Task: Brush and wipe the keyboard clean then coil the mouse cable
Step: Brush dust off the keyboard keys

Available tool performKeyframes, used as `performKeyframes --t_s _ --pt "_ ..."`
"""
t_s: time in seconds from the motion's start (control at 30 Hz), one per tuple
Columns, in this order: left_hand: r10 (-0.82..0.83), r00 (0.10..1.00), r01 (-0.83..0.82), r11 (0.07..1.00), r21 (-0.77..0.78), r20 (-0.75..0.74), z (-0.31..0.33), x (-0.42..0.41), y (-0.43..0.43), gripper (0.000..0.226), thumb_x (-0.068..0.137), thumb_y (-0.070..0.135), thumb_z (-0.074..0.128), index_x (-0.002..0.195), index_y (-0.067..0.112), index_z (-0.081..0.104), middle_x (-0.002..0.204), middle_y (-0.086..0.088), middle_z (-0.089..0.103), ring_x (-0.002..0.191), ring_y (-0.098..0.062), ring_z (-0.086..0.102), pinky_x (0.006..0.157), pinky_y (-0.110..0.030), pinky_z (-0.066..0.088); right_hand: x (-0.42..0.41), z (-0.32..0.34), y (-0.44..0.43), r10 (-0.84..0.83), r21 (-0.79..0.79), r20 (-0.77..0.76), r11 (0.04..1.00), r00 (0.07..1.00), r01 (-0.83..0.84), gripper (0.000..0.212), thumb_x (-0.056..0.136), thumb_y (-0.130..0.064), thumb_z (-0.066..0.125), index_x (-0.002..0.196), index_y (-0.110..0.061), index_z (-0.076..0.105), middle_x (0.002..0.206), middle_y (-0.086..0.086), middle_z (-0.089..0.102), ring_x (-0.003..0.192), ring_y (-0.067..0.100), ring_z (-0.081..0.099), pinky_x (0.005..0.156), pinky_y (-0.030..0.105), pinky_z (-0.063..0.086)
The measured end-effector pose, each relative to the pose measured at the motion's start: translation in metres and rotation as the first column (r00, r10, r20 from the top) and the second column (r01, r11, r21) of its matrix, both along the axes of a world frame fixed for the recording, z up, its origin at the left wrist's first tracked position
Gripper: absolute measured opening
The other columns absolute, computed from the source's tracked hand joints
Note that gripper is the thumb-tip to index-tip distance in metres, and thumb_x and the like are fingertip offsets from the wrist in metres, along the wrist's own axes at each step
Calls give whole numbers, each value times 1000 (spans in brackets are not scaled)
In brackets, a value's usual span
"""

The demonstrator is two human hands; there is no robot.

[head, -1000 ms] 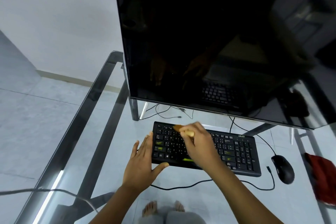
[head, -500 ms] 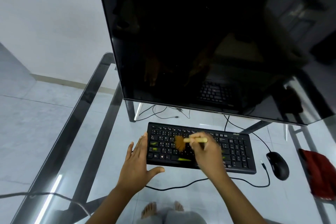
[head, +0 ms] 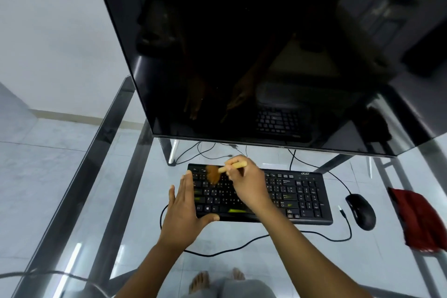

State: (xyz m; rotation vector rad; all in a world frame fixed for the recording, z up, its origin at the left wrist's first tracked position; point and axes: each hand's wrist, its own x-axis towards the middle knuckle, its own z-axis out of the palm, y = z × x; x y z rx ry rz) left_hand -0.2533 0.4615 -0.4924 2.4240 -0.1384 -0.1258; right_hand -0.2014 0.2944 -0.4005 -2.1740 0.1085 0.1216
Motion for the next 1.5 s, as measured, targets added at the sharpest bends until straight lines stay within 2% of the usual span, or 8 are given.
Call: performKeyframes --t_s 0.27,0.37,0.5,0.63,0.77,1.0,1.37,1.5 --pt "-39 999 36 994 99 25 3 7 2 123 66 85 48 153 18 -7 162 -1 4 150 -15 1 118 -47 -8 -7 -1 -64 -168 -105 60 979 984 173 13 95 -11 60 88 -20 65 84 4 72 76 21 70 69 25 54" --pt "-108 993 100 980 172 41 8 12 -11 119 69 86 44 154 15 2 162 0 -2 150 -16 -3 118 -49 -6 -11 -4 -74 -14 -12 -79 1000 997 13 8 96 -9 58 95 -9 66 87 9 74 82 24 72 80 34 60" --pt "-215 976 200 943 267 29 19 24 -35 115 70 86 38 154 12 14 163 -2 -1 148 -13 -14 119 -47 -10 -11 -1 -79 -123 -121 85 984 989 132 17 95 -14 60 86 -28 64 82 -3 73 76 19 69 71 27 55" --pt "-258 965 258 918 302 -42 27 33 -52 120 68 83 51 155 14 3 161 -3 -18 143 -15 -30 116 -41 -18 -18 -4 -77 64 -189 69 981 996 -50 9 95 -13 60 91 -18 67 83 3 74 80 18 72 78 29 59" --pt "-303 949 315 887 337 -89 29 37 -58 127 67 83 54 154 12 -5 159 -4 -22 142 -16 -32 118 -43 -15 -25 -8 -93 -184 -95 170 975 968 202 14 93 -11 64 87 -23 67 89 1 70 81 14 69 78 27 55" --pt "-346 925 380 842 382 -157 23 33 -54 132 67 82 56 150 12 -19 155 -3 -34 140 -19 -36 120 -46 -11 -42 -8 -110 -220 -90 139 968 965 234 15 94 -14 62 89 -27 66 88 2 70 81 13 69 76 21 54" --pt "-358 919 393 837 380 -163 26 36 -65 128 69 84 51 151 12 -16 156 -1 -32 140 -16 -35 117 -49 -17 -59 -2 -119 -43 -69 -82 997 996 38 19 93 -9 60 82 -24 63 71 -8 73 67 24 68 67 44 57" --pt "-378 912 410 824 390 -160 28 40 -76 124 72 82 49 151 11 -15 156 -4 -32 141 -19 -33 117 -50 -14 -47 1 -119 -221 -113 156 964 963 240 22 92 -7 61 81 -26 63 78 -12 68 71 11 65 65 24 52"
